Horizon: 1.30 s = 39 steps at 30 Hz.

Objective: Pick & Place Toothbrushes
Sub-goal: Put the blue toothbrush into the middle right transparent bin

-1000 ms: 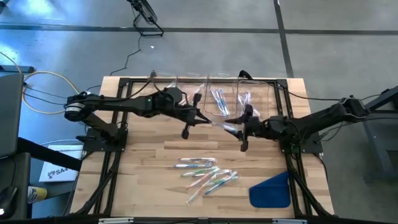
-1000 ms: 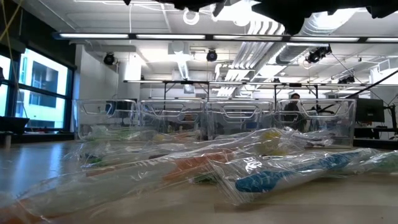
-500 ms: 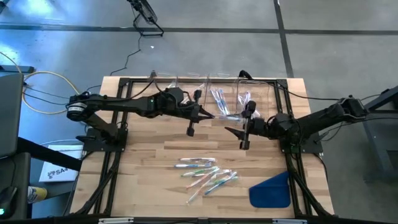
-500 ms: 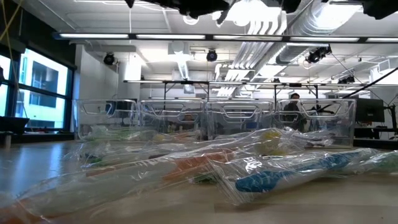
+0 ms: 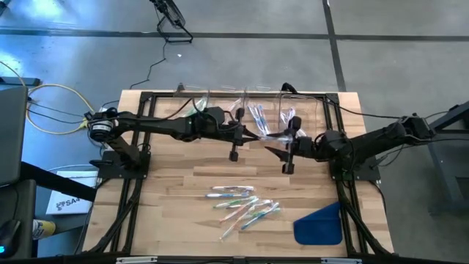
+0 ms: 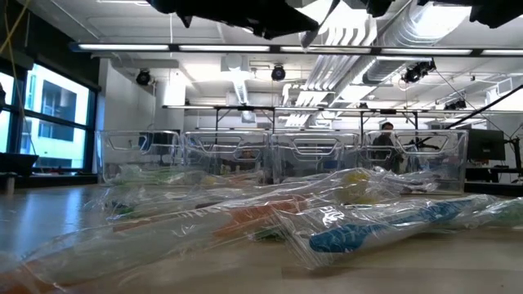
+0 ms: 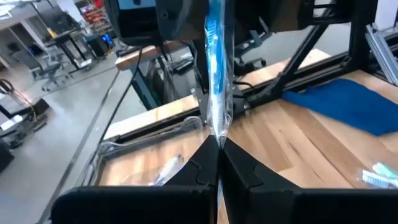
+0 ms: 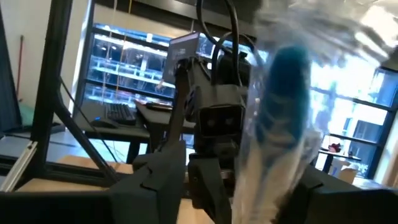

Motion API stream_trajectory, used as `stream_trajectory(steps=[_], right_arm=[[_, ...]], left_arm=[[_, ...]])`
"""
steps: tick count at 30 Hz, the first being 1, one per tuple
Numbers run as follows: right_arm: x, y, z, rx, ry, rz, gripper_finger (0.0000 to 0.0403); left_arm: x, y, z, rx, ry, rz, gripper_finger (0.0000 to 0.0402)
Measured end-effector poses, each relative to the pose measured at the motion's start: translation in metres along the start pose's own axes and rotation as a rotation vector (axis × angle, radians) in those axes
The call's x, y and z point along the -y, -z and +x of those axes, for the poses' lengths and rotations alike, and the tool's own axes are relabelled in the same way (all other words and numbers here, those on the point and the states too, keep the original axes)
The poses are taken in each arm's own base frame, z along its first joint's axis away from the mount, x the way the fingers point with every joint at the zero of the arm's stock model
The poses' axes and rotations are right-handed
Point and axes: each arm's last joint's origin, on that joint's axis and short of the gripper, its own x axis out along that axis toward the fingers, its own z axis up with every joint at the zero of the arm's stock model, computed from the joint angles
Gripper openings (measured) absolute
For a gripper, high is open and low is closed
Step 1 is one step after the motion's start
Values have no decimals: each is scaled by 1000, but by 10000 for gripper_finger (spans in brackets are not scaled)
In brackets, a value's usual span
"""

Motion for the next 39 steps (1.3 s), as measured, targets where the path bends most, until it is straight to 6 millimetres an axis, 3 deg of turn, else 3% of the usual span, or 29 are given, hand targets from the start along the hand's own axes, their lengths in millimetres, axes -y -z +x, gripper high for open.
stream_trajectory(steps=[21, 34, 39], right_arm=[[-1, 3, -2, -74, 97, -29, 16], [-1, 3, -2, -72, 99, 21, 10], [-1, 3, -2, -74, 100, 25, 10]], left_arm=[[0, -2, 0, 31, 9, 38, 0], [0, -2, 0, 31, 8, 39, 1], [0, -2, 0, 28, 0, 140, 31]])
